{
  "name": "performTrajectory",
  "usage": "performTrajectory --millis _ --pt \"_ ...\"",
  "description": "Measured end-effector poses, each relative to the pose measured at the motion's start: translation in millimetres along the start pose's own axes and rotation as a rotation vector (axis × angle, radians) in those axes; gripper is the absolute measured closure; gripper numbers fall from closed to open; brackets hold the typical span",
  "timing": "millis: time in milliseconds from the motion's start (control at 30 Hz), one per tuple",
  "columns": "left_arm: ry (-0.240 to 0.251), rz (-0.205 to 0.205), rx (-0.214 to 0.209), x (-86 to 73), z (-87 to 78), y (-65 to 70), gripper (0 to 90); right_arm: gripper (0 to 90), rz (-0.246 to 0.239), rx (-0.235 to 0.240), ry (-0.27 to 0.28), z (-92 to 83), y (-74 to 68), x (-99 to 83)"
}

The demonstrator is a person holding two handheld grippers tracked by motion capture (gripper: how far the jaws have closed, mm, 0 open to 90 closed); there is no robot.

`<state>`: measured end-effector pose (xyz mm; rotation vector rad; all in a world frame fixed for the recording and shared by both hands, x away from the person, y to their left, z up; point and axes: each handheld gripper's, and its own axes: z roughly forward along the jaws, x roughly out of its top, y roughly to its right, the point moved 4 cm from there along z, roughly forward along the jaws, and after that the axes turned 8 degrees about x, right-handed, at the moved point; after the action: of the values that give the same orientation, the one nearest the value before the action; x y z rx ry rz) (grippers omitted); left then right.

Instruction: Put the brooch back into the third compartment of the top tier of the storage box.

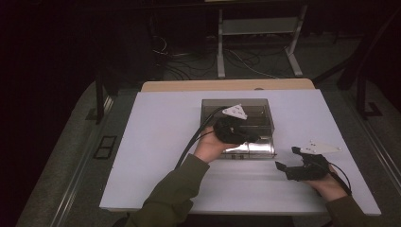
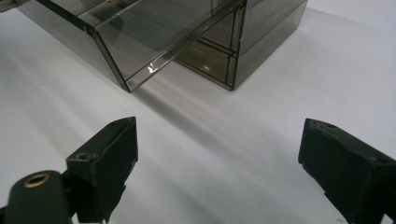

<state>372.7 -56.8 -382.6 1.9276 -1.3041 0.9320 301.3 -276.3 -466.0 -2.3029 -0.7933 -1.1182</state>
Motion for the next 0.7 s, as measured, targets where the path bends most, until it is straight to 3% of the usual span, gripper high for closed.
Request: performTrajectory --millis 400,700 --pt "-0.044 0.012 -0.008 3.1 11.0 5.8 82.3 11.3 -0.001 0.001 0.000 0.0 -0.1 0.1" --pt "-0.049 0.012 0.002 1.9 7.7 3.3 77.0 11.3 -0.002 0.002 0.003 -0.4 0.0 0.1"
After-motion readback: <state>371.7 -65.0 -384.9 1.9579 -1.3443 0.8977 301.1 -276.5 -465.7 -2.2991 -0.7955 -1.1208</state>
